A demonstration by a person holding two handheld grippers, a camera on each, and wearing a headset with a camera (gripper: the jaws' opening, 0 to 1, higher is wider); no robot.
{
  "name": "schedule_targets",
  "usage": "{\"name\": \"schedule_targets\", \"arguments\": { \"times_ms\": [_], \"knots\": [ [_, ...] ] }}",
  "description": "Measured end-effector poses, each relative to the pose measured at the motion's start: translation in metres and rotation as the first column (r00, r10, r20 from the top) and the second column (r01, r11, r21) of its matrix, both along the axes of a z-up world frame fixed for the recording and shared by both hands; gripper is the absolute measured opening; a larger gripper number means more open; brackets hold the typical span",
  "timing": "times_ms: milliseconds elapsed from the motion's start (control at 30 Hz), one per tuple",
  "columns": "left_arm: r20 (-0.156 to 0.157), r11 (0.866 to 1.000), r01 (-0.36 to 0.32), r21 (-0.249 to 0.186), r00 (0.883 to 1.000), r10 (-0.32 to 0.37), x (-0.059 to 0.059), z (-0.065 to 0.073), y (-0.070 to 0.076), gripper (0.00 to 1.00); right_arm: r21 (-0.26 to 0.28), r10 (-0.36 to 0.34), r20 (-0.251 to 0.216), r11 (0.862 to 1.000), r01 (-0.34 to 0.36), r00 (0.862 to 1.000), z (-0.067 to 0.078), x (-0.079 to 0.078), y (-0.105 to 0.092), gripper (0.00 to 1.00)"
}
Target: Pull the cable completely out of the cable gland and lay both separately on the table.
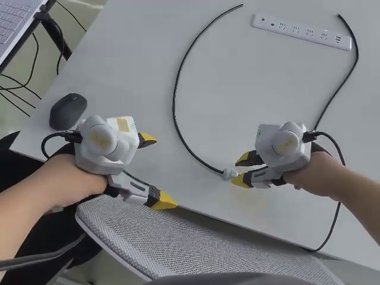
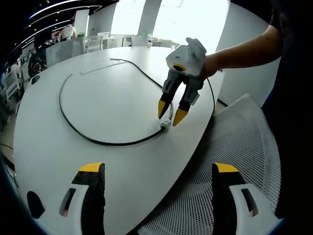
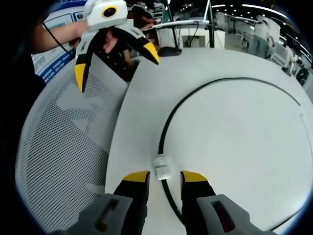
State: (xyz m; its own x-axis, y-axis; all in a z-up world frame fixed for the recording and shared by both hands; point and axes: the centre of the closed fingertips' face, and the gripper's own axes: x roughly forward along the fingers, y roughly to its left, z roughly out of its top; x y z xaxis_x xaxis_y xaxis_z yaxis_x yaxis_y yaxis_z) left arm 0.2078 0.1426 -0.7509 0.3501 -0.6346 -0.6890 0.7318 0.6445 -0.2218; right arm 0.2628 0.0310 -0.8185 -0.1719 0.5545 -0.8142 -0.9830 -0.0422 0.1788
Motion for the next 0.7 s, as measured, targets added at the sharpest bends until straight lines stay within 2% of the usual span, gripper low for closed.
{"name": "schedule_targets", "arguments": {
  "times_ms": [267,700],
  "knots": [
    [-0.003,1.000,-0.008,-0.003,1.000,0.008,-0.0002,0.0026,-0.0032,0.89,0.001,0.013,-0.017,1.000,-0.013,1.000,-0.0015,-0.0020,-0.0012,0.13],
    [-0.006,1.000,-0.022,-0.002,1.000,0.022,-0.0011,0.0026,-0.0017,0.86,0.003,0.017,-0.037,1.000,-0.017,0.999,-0.0007,-0.0047,0.0030,0.08]
  ]
}}
